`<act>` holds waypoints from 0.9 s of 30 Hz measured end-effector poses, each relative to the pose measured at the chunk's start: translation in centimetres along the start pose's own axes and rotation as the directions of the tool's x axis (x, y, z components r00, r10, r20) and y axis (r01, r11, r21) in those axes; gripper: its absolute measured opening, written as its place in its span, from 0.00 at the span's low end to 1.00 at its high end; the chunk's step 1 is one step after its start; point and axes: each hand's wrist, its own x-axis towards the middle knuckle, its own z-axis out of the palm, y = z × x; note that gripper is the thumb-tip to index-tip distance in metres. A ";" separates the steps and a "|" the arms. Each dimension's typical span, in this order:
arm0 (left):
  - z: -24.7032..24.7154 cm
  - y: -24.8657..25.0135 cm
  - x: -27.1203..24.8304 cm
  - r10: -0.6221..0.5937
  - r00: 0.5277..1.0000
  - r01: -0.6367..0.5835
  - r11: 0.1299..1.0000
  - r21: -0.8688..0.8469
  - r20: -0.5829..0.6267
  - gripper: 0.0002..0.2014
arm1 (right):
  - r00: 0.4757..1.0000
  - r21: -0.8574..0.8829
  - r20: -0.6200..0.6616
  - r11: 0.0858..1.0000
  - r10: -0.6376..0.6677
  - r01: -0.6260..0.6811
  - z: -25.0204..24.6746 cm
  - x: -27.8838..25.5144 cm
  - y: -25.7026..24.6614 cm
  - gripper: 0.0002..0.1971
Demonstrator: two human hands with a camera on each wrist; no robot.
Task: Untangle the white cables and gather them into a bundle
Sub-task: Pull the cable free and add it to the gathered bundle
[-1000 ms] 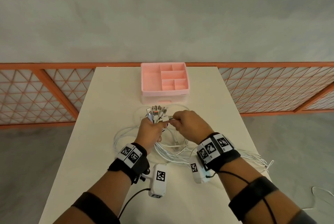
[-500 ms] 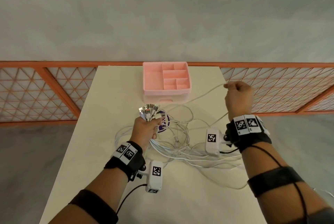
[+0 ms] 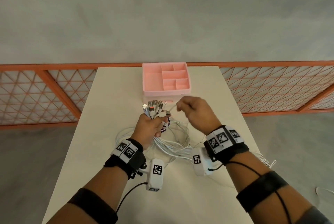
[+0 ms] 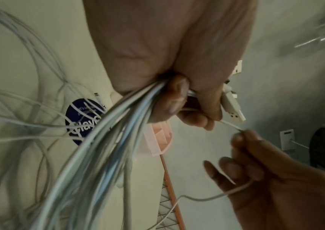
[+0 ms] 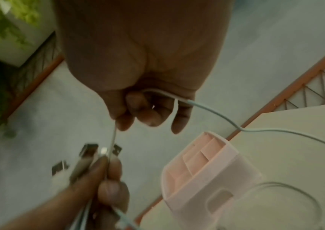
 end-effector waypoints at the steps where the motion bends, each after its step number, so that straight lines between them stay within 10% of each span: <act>1: -0.3 0.1 0.1 -0.002 1.000 0.002 1.000 -0.008 0.010 0.03 | 0.996 0.082 -0.092 0.997 0.004 0.004 -0.6 0.4 -0.4 0.12; 6: -1.7 -1.2 0.6 -0.063 0.994 0.063 0.998 -0.006 -0.090 0.03 | 0.844 0.395 -0.526 0.909 0.103 0.135 -5.3 2.4 -2.6 0.13; 12: -2.8 -2.9 0.6 -0.103 0.979 0.090 0.993 -0.081 -0.176 0.03 | 0.695 0.425 -0.672 0.902 0.258 0.076 -9.2 2.8 0.0 0.14; 19: -1.8 -2.7 0.8 -0.058 0.987 0.062 0.998 0.020 -0.153 0.03 | 0.887 -0.209 -0.401 0.920 0.230 -0.332 -6.0 1.2 4.0 0.18; 23: -0.8 -2.3 0.7 -0.033 0.989 0.048 0.994 0.101 -0.144 0.12 | 0.977 -0.724 -0.201 0.682 -0.063 -0.105 -1.0 0.0 3.2 0.27; 27: -0.3 -1.7 0.4 -0.023 0.993 0.035 0.994 0.104 -0.113 0.17 | 0.964 -0.648 0.214 0.716 -0.156 0.260 2.6 -0.5 2.1 0.22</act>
